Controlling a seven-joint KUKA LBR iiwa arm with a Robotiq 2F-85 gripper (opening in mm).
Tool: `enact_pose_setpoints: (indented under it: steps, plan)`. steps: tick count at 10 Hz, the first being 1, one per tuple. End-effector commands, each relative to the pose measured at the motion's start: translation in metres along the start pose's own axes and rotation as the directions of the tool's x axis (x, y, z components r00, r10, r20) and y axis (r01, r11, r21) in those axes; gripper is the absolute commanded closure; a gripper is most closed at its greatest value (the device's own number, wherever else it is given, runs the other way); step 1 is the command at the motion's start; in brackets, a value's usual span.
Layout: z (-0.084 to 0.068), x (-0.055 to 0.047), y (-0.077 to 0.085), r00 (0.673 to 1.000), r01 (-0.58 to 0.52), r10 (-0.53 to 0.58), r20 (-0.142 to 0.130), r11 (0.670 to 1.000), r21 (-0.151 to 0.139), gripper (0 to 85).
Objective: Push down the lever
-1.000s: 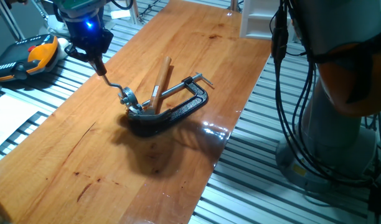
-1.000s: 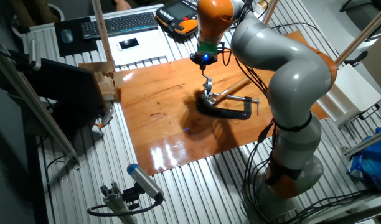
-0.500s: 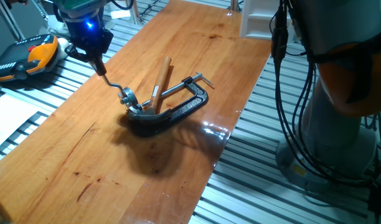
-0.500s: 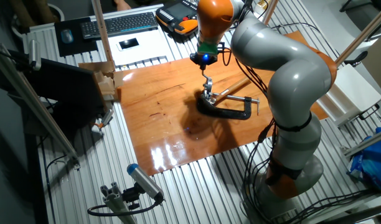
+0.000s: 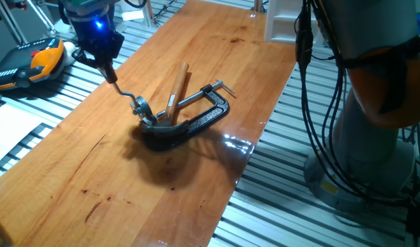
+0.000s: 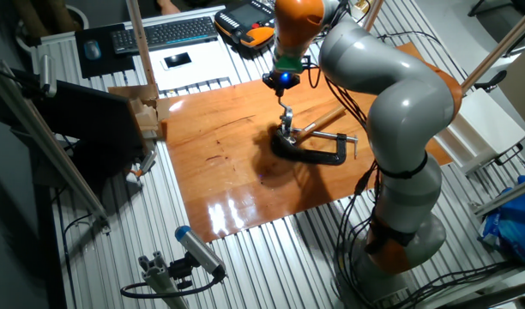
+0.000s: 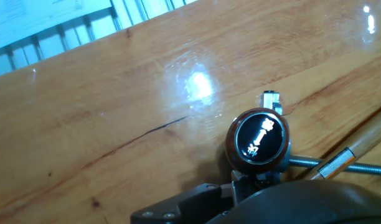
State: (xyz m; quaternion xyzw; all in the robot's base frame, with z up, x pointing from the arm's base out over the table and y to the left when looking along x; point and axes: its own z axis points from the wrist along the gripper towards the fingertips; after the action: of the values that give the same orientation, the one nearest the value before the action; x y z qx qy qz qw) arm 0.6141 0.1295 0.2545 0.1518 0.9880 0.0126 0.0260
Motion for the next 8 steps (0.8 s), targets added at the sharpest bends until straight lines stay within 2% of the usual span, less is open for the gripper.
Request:
enact_pose_setpoints:
  steps: [1, 2, 4, 8]
  plan:
    - [0.0001, 0.0002, 0.0003, 0.999, 0.040, -0.040, -0.017, 0.999, -0.018, 85.0]
    - [0.0001, 0.0002, 0.0003, 0.997, 0.072, -0.072, -0.017, 0.997, 0.006, 85.0]
    - [0.0001, 0.0002, 0.0003, 0.998, 0.055, -0.055, -0.014, 0.998, -0.001, 85.0]
    - [0.0004, -0.0015, 0.0013, 0.999, 0.046, -0.047, 0.005, 0.999, 0.011, 85.0]
